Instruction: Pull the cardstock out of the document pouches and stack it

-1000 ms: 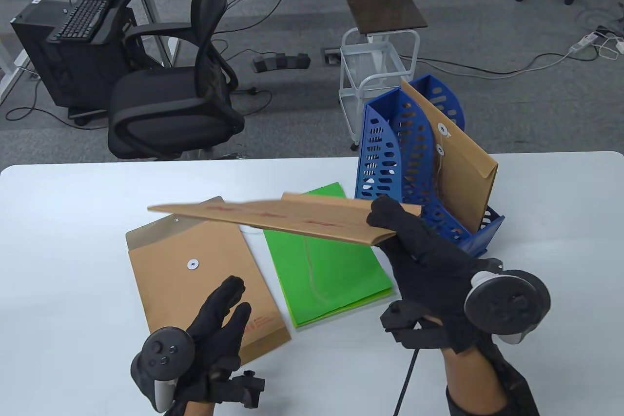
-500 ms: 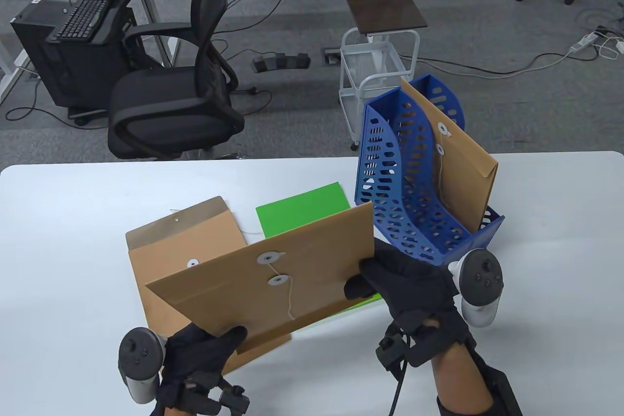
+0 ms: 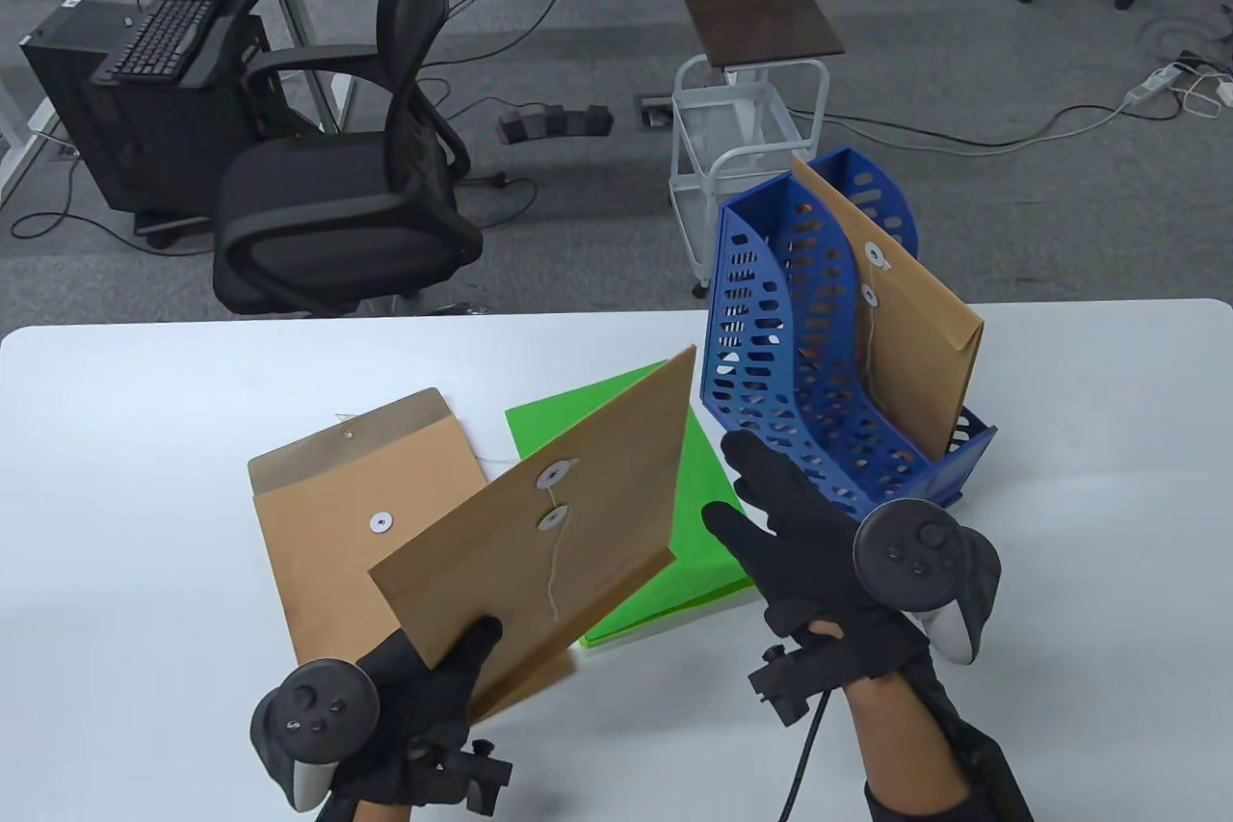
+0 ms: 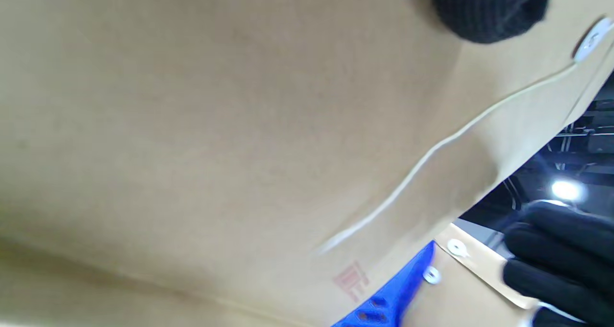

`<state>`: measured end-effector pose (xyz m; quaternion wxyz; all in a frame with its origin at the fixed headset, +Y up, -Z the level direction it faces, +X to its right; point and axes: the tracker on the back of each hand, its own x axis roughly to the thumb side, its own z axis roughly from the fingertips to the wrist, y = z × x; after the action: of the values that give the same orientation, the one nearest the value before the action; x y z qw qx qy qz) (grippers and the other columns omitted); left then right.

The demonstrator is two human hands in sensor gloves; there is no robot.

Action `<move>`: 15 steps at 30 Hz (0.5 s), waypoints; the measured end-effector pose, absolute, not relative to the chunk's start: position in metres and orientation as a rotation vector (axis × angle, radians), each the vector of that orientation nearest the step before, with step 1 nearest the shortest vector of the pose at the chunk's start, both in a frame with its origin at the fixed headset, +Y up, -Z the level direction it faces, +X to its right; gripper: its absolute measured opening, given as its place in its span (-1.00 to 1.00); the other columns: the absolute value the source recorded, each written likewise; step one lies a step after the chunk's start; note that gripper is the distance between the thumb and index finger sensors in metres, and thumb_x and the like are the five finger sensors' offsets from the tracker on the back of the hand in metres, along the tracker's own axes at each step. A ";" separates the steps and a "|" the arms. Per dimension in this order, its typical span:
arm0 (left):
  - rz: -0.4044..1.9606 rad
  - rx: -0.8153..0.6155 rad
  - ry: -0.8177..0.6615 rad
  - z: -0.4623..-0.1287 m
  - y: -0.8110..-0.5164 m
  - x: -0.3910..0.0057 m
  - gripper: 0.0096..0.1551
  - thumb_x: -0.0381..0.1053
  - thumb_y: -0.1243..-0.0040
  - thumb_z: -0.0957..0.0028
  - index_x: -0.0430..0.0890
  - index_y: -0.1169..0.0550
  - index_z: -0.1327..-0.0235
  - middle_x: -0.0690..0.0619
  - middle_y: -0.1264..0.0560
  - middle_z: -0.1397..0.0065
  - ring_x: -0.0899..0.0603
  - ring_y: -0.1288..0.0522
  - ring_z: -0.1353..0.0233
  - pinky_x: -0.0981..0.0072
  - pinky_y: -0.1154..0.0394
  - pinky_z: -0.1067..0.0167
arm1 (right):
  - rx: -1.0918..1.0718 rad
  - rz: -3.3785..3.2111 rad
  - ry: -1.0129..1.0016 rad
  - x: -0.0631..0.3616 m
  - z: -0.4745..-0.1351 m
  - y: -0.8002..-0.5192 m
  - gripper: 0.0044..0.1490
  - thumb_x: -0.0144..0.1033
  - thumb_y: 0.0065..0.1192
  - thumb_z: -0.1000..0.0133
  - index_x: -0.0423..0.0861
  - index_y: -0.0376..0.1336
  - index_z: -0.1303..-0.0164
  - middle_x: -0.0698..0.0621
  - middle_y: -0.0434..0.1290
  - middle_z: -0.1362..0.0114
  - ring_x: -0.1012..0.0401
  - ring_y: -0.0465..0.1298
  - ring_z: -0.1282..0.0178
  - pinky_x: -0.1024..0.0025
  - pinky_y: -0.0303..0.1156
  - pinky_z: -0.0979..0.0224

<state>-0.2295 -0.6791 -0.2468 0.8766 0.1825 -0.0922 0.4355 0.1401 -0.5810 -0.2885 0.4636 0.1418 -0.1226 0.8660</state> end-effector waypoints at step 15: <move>0.661 0.557 -0.195 -0.233 -0.670 -0.209 -0.51 0.30 -0.18 0.01 0.23 -0.68 -0.13 0.18 -0.73 -0.25 0.00 -0.71 -0.22 0.05 -0.60 -0.22 | 0.506 2.249 0.089 0.081 -0.290 -0.617 -0.06 0.29 0.28 -0.06 -0.18 0.36 -0.42 -0.17 0.55 -0.44 -0.14 0.61 -0.26 -0.14 0.48 -0.21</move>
<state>-0.2088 -0.6700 -0.2332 0.9034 0.2696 -0.0944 0.3199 0.0808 -0.6169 -0.2899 0.4053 0.2004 0.0353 0.8913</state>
